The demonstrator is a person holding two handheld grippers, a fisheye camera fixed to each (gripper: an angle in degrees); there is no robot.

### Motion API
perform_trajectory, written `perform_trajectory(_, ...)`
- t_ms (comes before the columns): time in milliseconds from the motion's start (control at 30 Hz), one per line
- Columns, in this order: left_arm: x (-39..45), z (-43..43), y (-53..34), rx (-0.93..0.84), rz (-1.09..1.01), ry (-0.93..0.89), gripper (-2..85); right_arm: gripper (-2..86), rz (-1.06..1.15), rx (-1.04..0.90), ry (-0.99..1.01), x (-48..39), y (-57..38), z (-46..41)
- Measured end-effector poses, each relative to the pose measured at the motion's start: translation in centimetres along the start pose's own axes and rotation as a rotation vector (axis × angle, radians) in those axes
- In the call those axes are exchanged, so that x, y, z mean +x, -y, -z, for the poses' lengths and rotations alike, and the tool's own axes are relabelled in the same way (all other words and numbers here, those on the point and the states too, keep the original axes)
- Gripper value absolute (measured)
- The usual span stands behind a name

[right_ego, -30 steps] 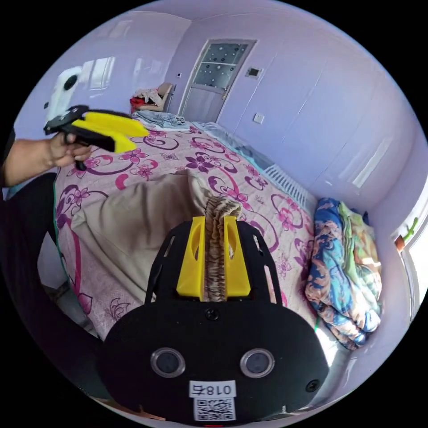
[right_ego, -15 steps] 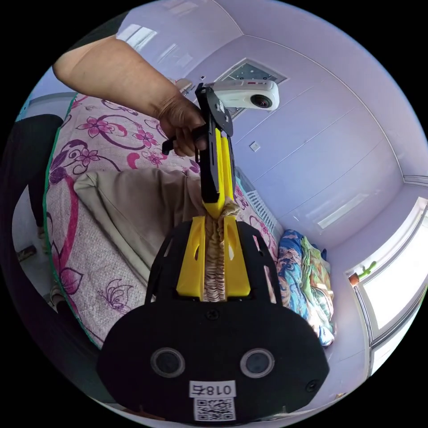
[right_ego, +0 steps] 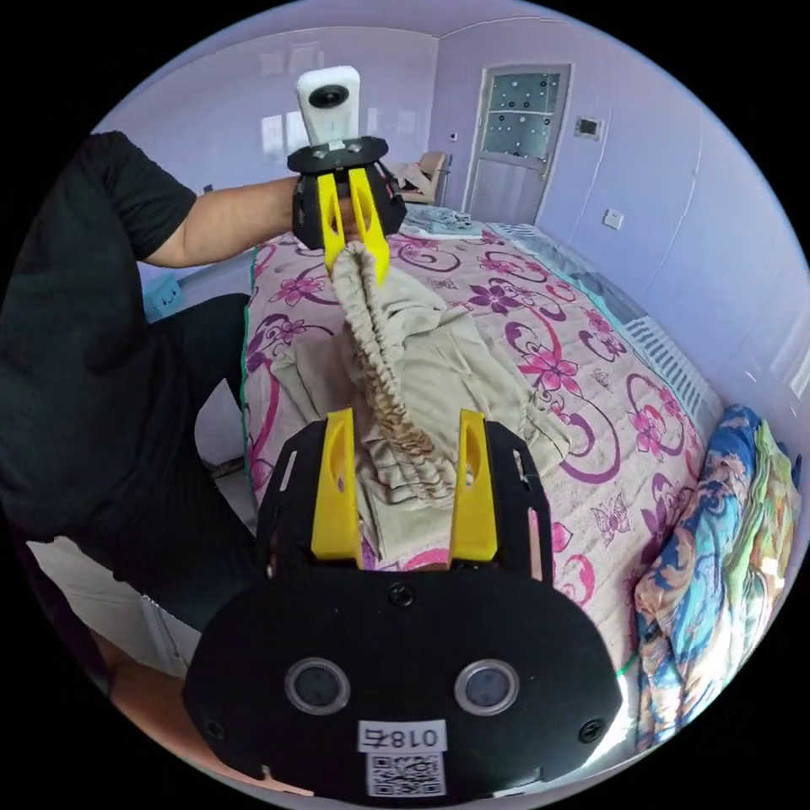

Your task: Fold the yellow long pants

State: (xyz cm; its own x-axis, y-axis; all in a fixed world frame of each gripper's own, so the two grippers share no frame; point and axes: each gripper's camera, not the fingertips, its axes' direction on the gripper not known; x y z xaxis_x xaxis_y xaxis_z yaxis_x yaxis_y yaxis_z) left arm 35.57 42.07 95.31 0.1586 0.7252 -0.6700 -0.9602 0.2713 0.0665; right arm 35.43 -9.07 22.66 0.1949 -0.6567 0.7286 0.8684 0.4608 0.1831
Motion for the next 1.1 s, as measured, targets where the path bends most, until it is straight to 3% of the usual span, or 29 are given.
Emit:
perform_trajectory(167, -3.6, -0.7, 2.1, -0.041, -0.007, -0.022, 4.2, 9.2, 0.059, -0.248, 0.332, 4.9, 2.3, -3.5)
perform_trajectory(333, -9.9, -5.4, 4.1, -0.023, 0.049, -0.080, 4.8, 7.1, -0.167, -0.164, 0.292, 7.9, -0.1, -1.3)
perform_trajectory(500, -17.3, -15.4, 1.8, -0.148, 0.480, 0.004, 9.4, 10.1, -0.575, -0.178, 0.348, 13.2, -4.2, -4.3)
perform_trajectory(533, -17.6, -15.0, 1.1, -0.110, 0.525, 0.009, 9.7, 10.3, -0.649, -0.177, 0.403, 14.1, -5.3, -5.2)
perform_trajectory(600, -17.5, -9.8, -2.1, 0.174, 0.631, 0.032, 9.6, 10.5, -0.729, -0.090, 0.462, 15.1, -6.9, -5.2)
perform_trajectory(667, -16.1, -4.2, -5.0, 0.351, 0.670, 0.092, 9.0, 11.7, -0.789, 0.001, 0.502, 16.0, -8.5, -4.2)
perform_trajectory(800, -7.8, 5.1, -11.1, 0.406, 0.714, 0.331, 5.1, 12.9, -0.853, 0.101, 0.409, 16.5, -9.2, -0.7)
perform_trajectory(867, -3.2, 6.0, -13.3, 0.424, 0.705, 0.307, 1.6, 11.0, -0.810, 0.261, 0.255, 15.9, -7.0, 2.6)
perform_trajectory(933, 0.3, 4.3, -14.7, 0.379, 0.696, 0.170, -0.1, 9.9, -0.729, 0.316, 0.233, 15.9, -3.8, 3.2)
perform_trajectory(1000, 3.1, -0.3, -16.1, 0.206, 0.736, 0.006, -0.5, 8.8, -0.661, 0.256, 0.222, 16.7, -0.3, 1.8)
perform_trajectory(1100, 3.8, -4.9, -20.0, -0.084, 0.892, -0.026, -0.1, 5.0, -0.629, 0.052, 0.241, 19.9, 2.7, -3.6)
